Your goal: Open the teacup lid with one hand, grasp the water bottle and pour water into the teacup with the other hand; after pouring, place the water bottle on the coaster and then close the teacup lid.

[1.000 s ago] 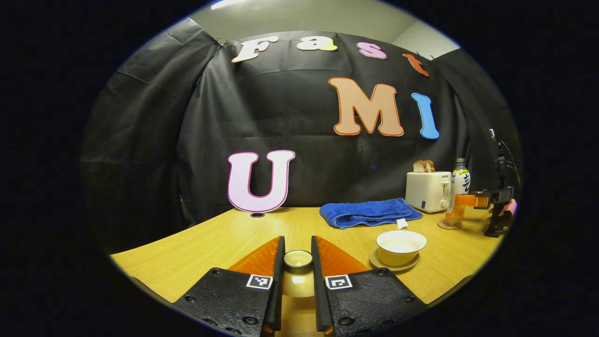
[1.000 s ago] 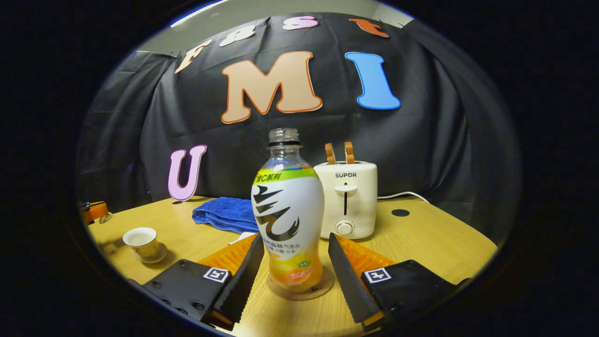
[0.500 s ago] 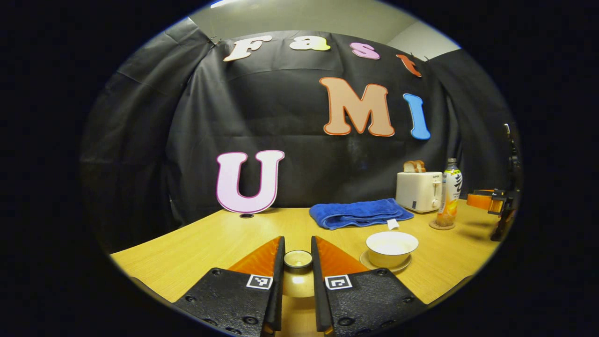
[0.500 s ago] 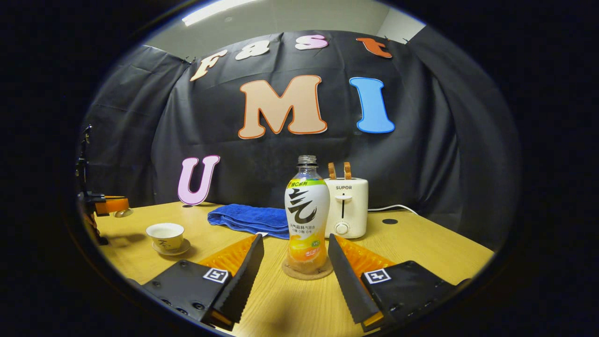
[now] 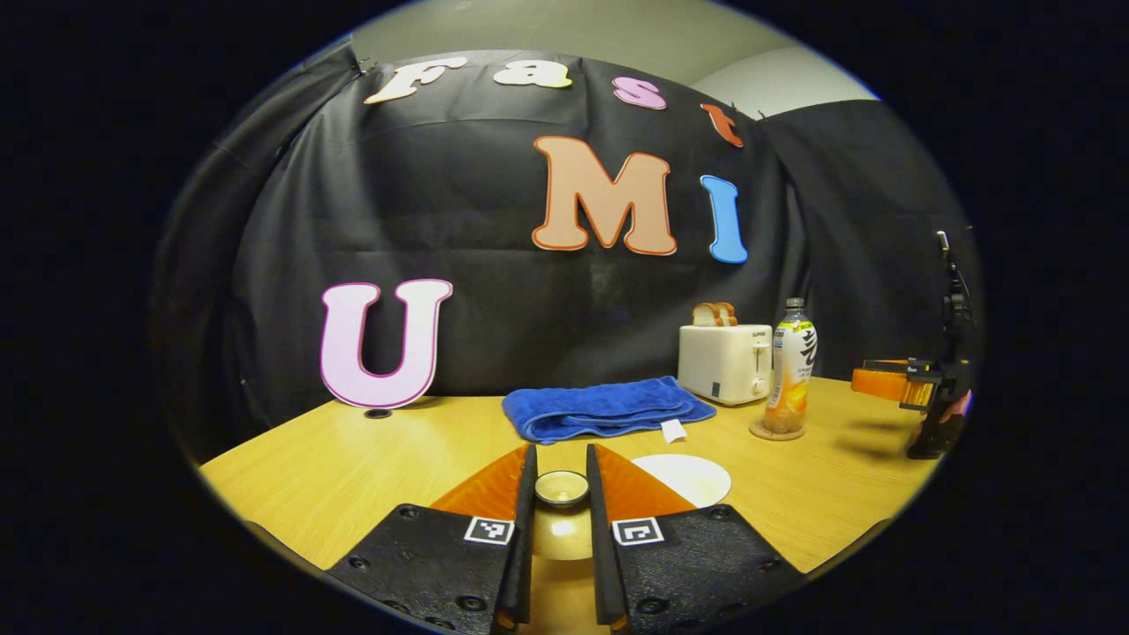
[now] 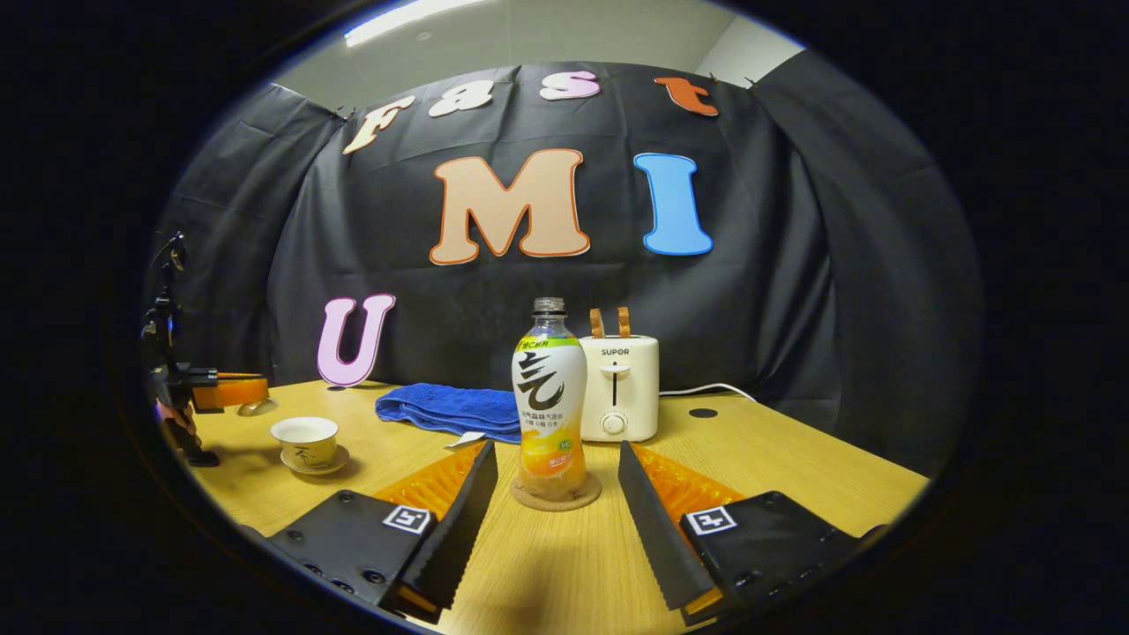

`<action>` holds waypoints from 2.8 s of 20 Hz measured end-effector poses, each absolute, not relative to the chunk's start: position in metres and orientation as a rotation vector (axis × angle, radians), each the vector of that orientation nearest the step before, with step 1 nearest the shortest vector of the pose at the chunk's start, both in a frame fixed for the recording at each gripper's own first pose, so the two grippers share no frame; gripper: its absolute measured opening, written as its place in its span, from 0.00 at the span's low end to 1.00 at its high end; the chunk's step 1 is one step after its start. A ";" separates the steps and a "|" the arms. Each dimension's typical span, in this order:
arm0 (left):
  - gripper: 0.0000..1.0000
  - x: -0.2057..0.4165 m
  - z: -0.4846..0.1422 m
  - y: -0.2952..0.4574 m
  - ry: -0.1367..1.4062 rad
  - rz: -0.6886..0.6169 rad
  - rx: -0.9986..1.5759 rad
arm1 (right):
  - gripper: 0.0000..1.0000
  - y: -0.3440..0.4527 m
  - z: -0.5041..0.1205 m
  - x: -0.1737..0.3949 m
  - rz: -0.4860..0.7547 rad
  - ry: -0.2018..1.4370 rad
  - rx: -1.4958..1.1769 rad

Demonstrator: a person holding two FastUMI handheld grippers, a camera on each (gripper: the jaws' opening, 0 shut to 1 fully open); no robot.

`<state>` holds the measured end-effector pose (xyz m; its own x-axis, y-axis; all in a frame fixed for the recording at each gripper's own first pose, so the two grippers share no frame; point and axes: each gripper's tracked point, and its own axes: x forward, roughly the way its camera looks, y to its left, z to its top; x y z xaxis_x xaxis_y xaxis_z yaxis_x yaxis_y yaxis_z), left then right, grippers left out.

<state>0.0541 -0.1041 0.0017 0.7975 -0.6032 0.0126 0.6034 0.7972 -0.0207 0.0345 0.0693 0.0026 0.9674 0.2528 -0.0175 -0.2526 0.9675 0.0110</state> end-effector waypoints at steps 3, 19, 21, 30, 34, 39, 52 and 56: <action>0.26 0.056 0.003 -0.127 -0.005 -0.709 -0.026 | 0.89 0.068 0.003 0.032 0.257 0.019 0.009; 0.27 0.042 -0.017 -0.189 0.104 -0.916 0.097 | 0.84 0.072 0.004 0.031 0.285 0.022 0.010; 0.26 0.043 -0.016 -0.189 0.102 -0.910 0.094 | 0.84 0.072 0.005 0.030 0.285 0.023 0.010; 0.90 0.046 -0.011 -0.181 0.079 -0.863 0.073 | 0.84 0.072 0.005 0.030 0.285 0.024 0.011; 0.94 0.051 -0.001 -0.165 0.027 -0.796 0.004 | 0.84 0.072 0.007 0.029 0.284 0.024 0.011; 0.94 0.044 0.004 -0.149 0.001 -0.740 -0.028 | 0.84 0.072 0.006 0.030 0.284 0.025 0.012; 0.93 0.046 0.001 -0.025 0.002 -0.259 -0.007 | 0.88 0.067 0.006 0.032 0.250 0.023 0.011; 0.93 0.041 0.001 0.002 0.003 -0.097 -0.003 | 0.88 0.060 0.006 0.034 0.213 0.021 0.010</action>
